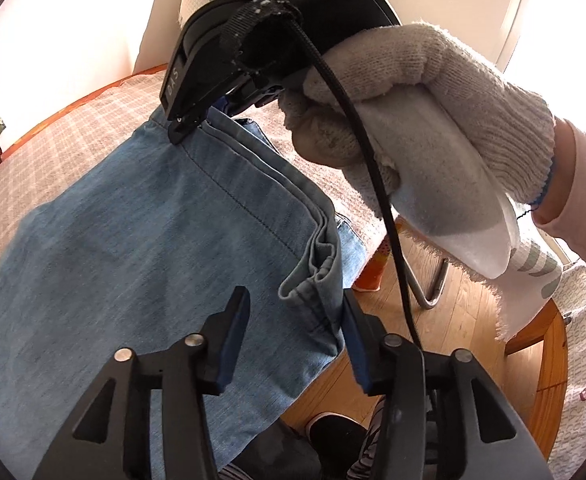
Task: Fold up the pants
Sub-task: 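Lay the fold flat and open both grippers, then move both open grippers to the edge of the folded jeans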
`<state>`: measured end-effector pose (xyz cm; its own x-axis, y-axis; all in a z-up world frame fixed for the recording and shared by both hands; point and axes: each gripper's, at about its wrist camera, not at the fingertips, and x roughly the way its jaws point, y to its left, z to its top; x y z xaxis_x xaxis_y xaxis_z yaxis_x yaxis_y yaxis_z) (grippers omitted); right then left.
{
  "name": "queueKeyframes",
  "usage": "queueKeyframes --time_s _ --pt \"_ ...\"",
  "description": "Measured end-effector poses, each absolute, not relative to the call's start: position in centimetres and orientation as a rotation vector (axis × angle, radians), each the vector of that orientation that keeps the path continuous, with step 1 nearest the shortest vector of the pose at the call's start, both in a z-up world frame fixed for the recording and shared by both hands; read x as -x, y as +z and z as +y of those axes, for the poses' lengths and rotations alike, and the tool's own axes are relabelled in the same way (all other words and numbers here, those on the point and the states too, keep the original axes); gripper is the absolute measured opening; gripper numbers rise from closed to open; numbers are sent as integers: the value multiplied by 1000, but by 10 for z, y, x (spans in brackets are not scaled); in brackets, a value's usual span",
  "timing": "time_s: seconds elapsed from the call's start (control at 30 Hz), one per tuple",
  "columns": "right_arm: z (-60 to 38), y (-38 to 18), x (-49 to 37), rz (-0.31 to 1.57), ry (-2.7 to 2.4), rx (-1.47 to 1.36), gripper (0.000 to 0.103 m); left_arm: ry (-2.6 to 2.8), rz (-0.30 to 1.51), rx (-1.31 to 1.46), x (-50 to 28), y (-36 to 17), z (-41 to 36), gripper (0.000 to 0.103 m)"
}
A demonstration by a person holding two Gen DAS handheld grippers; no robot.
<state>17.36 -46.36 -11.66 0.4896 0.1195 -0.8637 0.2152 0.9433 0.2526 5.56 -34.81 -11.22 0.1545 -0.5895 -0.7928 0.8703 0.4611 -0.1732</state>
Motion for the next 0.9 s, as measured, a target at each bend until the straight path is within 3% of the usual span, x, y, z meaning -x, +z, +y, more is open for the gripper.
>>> queueKeyframes --time_s 0.07,0.13,0.17,0.2,0.37,0.47,0.9 --pt "-465 -114 -172 1058 -77 -357 18 -1075 919 -368 -56 -107 -341 59" --pt "-469 -110 -170 1047 -93 -369 34 -1070 914 -354 -57 -102 -334 65" --pt "-471 -108 -168 1043 -99 -381 50 -1062 915 -344 -59 -100 -330 66" --pt "-472 -106 -166 1035 -105 -390 56 -1052 923 -337 -61 -98 -327 70" --pt "-472 -92 -154 1006 -135 -383 57 -1025 924 -328 -69 -89 -311 71" --pt "-463 -83 -148 986 -157 -342 63 -998 921 -300 -75 -82 -288 71" --pt "-362 -59 -154 942 47 -262 63 -729 920 -206 -103 -81 -169 71"
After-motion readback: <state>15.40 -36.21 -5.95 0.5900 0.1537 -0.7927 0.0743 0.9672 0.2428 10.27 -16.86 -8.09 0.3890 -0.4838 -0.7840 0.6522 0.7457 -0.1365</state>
